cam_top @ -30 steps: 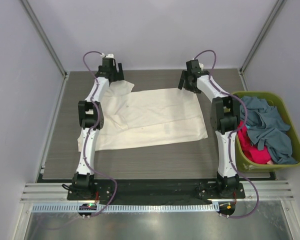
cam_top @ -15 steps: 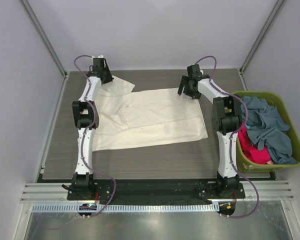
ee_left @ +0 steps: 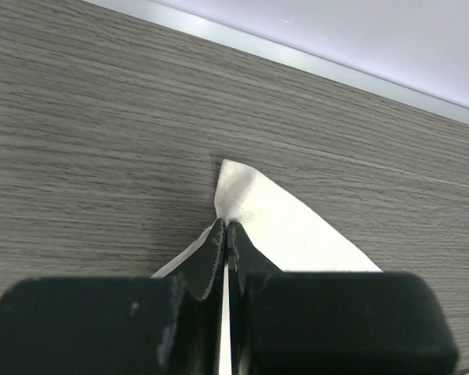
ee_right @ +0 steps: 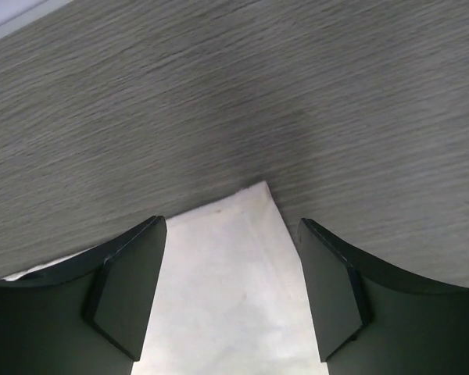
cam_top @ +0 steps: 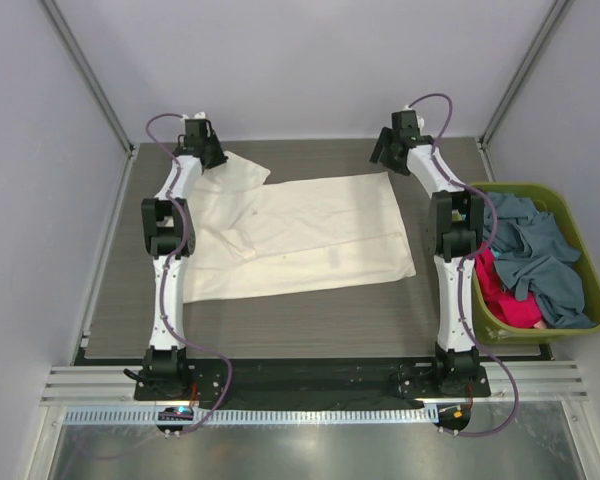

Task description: Fold and stack the t-shirts

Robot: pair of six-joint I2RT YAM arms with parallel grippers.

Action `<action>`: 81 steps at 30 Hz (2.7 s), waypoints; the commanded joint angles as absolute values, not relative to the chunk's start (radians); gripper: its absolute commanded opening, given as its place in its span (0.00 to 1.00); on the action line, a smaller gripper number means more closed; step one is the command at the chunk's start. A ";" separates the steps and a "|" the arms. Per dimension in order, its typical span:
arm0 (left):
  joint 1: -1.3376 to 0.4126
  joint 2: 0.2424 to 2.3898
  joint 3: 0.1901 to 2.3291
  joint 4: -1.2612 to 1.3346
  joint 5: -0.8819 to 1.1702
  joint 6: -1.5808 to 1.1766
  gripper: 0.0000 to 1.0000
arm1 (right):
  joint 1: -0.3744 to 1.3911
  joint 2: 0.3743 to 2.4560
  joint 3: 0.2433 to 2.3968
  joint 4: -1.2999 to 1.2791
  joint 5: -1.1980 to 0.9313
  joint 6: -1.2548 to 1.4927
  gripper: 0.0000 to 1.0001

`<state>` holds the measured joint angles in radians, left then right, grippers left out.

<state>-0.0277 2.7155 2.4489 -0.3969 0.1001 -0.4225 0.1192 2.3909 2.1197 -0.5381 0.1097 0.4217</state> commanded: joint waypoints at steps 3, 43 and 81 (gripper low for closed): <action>-0.029 2.660 2.369 -0.410 0.132 -0.426 0.00 | 0.130 2.526 2.261 -0.554 0.126 0.434 0.72; -0.015 2.181 1.976 -0.333 0.132 -0.483 0.00 | 0.147 2.177 1.950 -0.508 0.133 0.448 0.01; -0.052 1.925 1.640 -0.236 0.135 -0.523 0.00 | 0.158 2.517 2.235 -0.581 0.252 0.391 0.01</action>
<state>-0.0513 1.9675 1.5837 -0.2451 0.1444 -0.5388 0.1497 2.5641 2.2688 -0.5594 0.2470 0.3981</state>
